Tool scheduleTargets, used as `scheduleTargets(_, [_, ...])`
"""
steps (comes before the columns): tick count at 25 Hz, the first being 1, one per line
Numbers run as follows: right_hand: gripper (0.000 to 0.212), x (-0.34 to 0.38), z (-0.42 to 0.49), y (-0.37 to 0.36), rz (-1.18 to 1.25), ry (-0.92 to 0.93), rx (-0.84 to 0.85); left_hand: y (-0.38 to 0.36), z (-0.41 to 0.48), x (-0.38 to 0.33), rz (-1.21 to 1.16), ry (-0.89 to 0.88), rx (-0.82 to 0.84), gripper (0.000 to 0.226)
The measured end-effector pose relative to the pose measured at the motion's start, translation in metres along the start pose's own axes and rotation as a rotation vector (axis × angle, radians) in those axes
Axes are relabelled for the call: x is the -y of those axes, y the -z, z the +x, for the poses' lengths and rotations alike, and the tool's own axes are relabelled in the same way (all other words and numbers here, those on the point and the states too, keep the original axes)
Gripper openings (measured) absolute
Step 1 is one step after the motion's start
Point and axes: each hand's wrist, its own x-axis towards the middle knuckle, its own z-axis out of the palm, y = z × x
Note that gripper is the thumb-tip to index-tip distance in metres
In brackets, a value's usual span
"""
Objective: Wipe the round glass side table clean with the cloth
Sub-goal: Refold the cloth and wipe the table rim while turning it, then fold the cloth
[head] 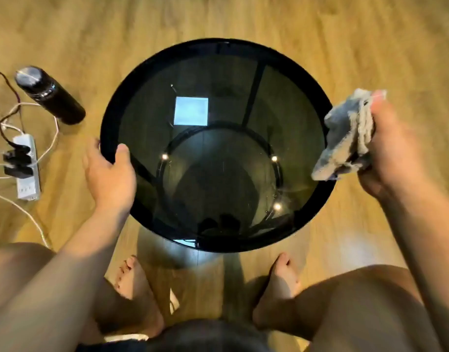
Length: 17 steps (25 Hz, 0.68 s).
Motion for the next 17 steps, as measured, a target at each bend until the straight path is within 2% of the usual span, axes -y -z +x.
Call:
scheduleTargets(2, [0.038, -0.025, -0.048, -0.026, 0.341, -0.246, 0.264, 0.018, -0.040, -0.026, 0.012, -0.195, 0.109, 0.046])
scheduleTargets(3, [0.039, -0.032, -0.077, -0.032, 0.409, -0.360, 0.369, 0.033, -0.073, -0.035, -0.009, -0.273, 0.241, 0.043])
scheduleTargets(5, [0.052, -0.047, -0.137, -0.043, 0.505, -0.526, 0.471, 0.061, -0.138, -0.044, -0.056, -0.379, 0.612, 0.052])
scheduleTargets(6, [0.063, -0.053, -0.161, -0.048, 0.564, -0.588, 0.536, 0.074, -0.164, -0.043, -0.025, -0.419, 0.735, 0.060])
scheduleTargets(7, [0.072, -0.056, -0.183, -0.051, 0.559, -0.610, 0.616, 0.083, -0.183, -0.040, 0.020, -0.452, 0.790, 0.064])
scheduleTargets(9, [0.072, -0.056, -0.212, -0.055, 0.530, -0.573, 0.720, 0.096, -0.202, -0.032, 0.011, -0.438, 0.736, 0.063])
scheduleTargets(11, [0.050, -0.051, -0.233, -0.057, 0.344, -0.412, 0.777, 0.109, -0.206, -0.032, -0.082, -0.342, 0.677, 0.050])
scheduleTargets(14, [0.028, -0.052, -0.249, -0.052, 0.045, -0.126, 0.675, 0.127, -0.209, -0.034, -0.246, -0.252, 0.676, 0.026])
scheduleTargets(17, [0.021, -0.049, -0.255, -0.045, -0.024, -0.009, 0.565, 0.138, -0.211, -0.037, -0.423, -0.130, 0.612, 0.011])
